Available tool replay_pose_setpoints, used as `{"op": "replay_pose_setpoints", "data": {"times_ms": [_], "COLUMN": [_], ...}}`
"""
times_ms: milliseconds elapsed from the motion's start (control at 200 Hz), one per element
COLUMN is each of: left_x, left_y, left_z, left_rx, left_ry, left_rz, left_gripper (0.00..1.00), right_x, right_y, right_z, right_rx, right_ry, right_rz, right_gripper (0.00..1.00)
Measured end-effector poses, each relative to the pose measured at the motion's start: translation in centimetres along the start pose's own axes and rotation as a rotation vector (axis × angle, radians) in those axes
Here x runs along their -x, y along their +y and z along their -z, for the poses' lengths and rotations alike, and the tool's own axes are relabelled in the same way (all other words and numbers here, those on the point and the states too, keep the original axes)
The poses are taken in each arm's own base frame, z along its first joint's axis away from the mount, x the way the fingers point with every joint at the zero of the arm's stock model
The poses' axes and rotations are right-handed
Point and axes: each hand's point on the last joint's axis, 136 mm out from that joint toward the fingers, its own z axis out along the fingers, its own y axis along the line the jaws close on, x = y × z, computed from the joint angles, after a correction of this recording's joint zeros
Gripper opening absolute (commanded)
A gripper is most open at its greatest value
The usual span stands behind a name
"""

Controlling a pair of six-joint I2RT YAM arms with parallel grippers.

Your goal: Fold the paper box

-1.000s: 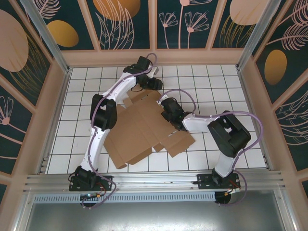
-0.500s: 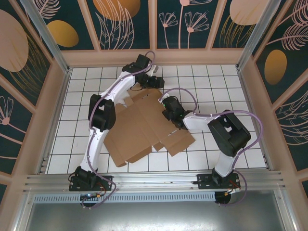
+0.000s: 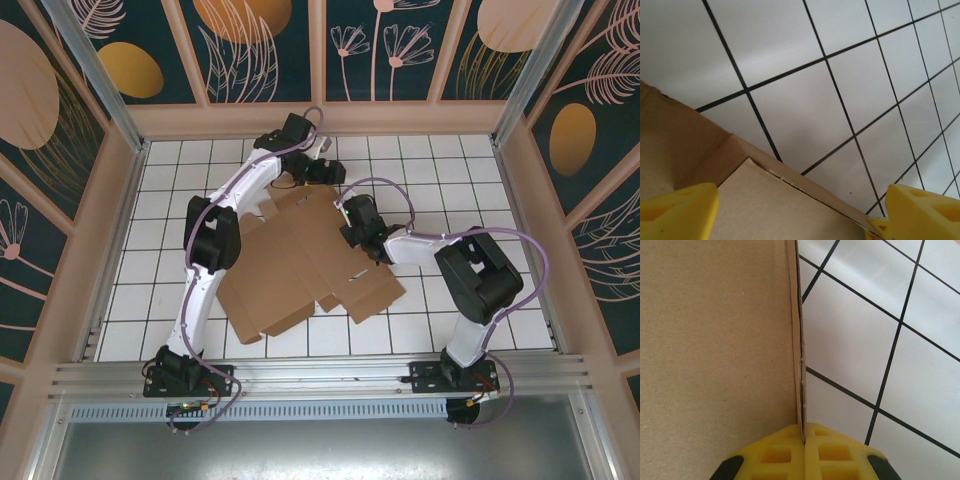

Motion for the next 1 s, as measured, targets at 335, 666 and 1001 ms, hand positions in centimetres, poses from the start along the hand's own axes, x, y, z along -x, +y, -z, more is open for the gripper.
{"op": "replay_pose_setpoints", "data": {"times_ms": [335, 666, 1001], "left_x": [1.5, -1.6, -5.9], "left_y": [2.0, 10.5, 14.0], "left_z": [6.8, 12.3, 8.5], "left_rx": [0.067, 0.285, 0.366], "left_ry": [-0.214, -0.319, -0.169], "left_rz": [0.053, 0.166, 0.220], "left_gripper": [0.99, 0.96, 0.91], "right_x": [-0.2, 0.4, 0.4], "right_y": [-0.5, -0.4, -0.2], "right_z": [-0.2, 0.1, 0.2], "right_rx": [0.017, 0.043, 0.054], "right_ry": [0.001, -0.025, -0.030], "right_rz": [-0.019, -0.026, -0.027], "right_gripper": [0.00, 0.00, 0.00]}}
